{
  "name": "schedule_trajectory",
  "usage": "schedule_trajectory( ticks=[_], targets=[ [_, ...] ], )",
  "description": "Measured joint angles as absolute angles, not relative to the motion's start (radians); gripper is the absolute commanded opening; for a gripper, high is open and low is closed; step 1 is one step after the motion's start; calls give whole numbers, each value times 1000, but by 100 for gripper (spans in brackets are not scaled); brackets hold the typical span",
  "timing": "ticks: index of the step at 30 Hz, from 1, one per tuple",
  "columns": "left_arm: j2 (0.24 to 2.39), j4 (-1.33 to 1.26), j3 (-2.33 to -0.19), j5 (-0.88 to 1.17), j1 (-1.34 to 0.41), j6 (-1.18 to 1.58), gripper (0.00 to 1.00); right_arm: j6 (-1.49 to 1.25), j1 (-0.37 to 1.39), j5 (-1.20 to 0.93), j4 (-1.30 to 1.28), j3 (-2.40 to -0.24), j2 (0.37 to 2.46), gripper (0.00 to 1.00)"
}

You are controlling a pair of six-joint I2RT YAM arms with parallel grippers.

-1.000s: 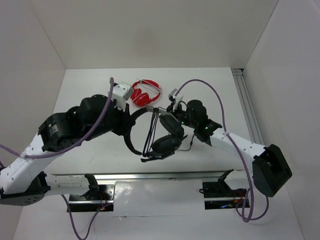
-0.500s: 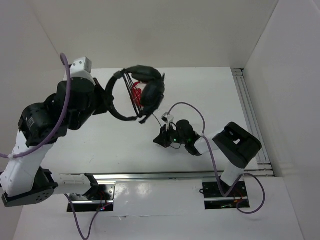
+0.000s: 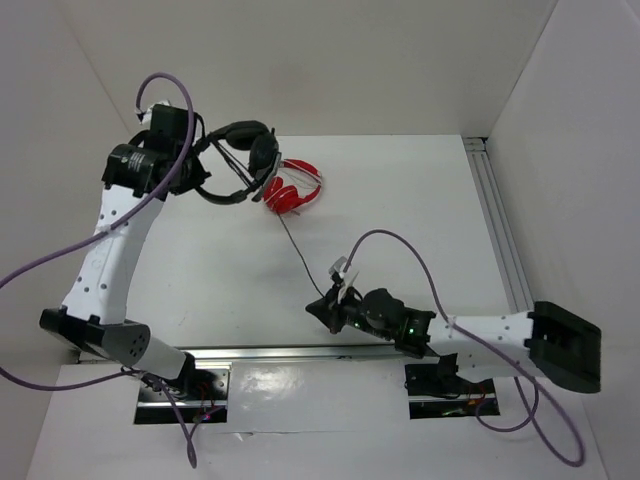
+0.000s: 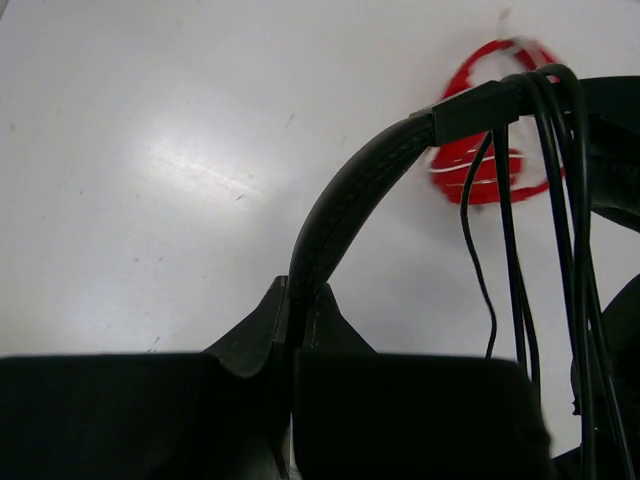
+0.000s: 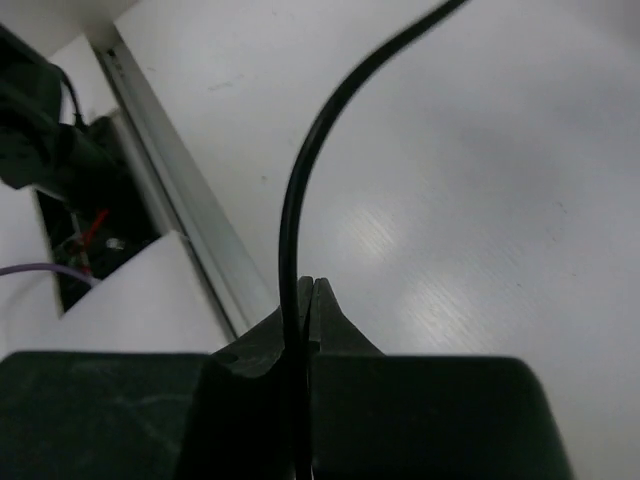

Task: Wrap the headphones

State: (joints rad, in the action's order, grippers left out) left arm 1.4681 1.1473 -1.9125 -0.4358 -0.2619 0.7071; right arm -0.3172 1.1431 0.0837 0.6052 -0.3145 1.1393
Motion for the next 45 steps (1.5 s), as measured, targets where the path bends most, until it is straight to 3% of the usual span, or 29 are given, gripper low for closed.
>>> schedule_trajectory(
  ticks=[4,8,14,22,28,36,45],
  targets=[
    [1504,1130,-1765,-467,-206,710,0,-309,1391,315,381,-437,964,0],
    [1558,1120,-1652,-497,-173,715,0,-290,1610,528,196,-624,937,0],
    [1608,1118,-1547,-524,-260,717,0,-191,1686,742,-17,-875,1053,0],
    [1607,1010,-1377,-501,-361,622,0,45,1316,695,-255,-1209,1125,0],
    [1611,949,-1372,-449,-505,550,0,195,1082,610,-429,-1535,1357,0],
    [1412,848,-1253,-392,-756,445,0,286,821,492,-443,-1480,1411,0],
    [1102,868,-1304,-271,-941,371,0,295,733,311,-403,-1412,1426,0]
  ],
)
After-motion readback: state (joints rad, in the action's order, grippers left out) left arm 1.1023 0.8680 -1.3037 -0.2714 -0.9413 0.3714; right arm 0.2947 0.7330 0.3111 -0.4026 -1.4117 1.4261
